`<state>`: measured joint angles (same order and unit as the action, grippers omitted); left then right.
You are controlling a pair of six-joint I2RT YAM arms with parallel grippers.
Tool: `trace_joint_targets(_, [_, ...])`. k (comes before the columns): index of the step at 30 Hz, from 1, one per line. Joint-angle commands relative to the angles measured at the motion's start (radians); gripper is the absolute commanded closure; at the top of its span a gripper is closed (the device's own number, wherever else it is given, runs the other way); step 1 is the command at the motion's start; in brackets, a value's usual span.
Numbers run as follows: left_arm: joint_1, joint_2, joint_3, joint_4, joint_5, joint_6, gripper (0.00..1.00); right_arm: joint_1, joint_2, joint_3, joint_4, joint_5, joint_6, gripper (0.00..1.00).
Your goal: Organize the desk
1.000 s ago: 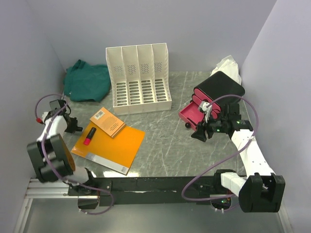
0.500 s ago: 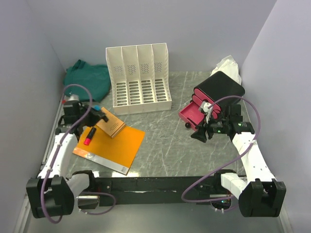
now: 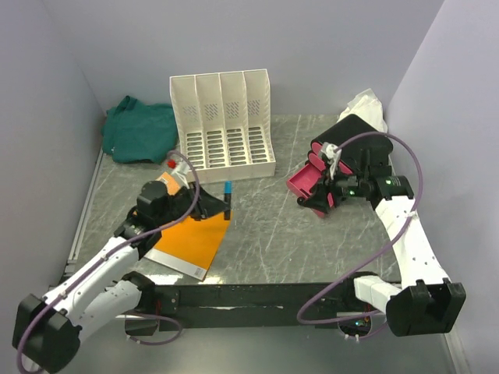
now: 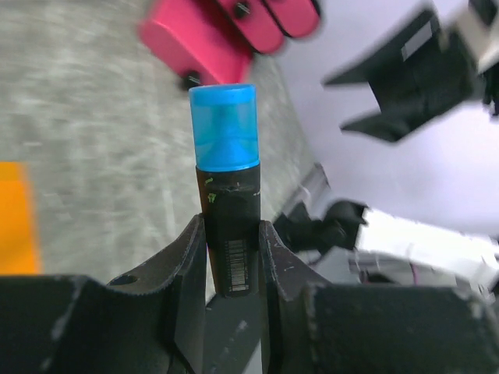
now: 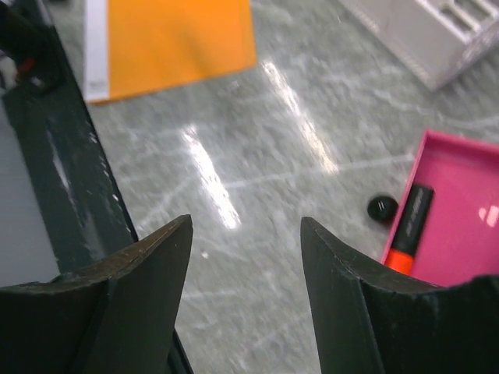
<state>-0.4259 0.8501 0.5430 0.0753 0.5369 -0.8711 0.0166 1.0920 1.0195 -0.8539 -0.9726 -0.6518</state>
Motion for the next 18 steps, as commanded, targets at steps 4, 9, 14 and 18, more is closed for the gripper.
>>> trace_joint_targets(4, [-0.298, 0.161, 0.081, 0.28, -0.188, -0.039, 0.99, 0.18, 0.029, 0.091, 0.229, 0.054, 0.479, 0.25])
trace_joint_targets(9, [-0.422, 0.317, 0.17, 0.308, -0.303, -0.025, 0.99, 0.267, 0.046, 0.06, 0.432, 0.181, 0.824, 0.18])
trace_joint_targets(14, [-0.514, 0.412, 0.245, 0.322, -0.394, -0.017, 0.99, 0.273, 0.059, 0.018, 0.46, 0.374, 1.007, 0.18])
trace_joint_targets(18, [-0.542, 0.472, 0.273, 0.334, -0.436, -0.02, 0.99, 0.275, 0.032, -0.051, 0.538, 0.37, 1.072, 0.21])
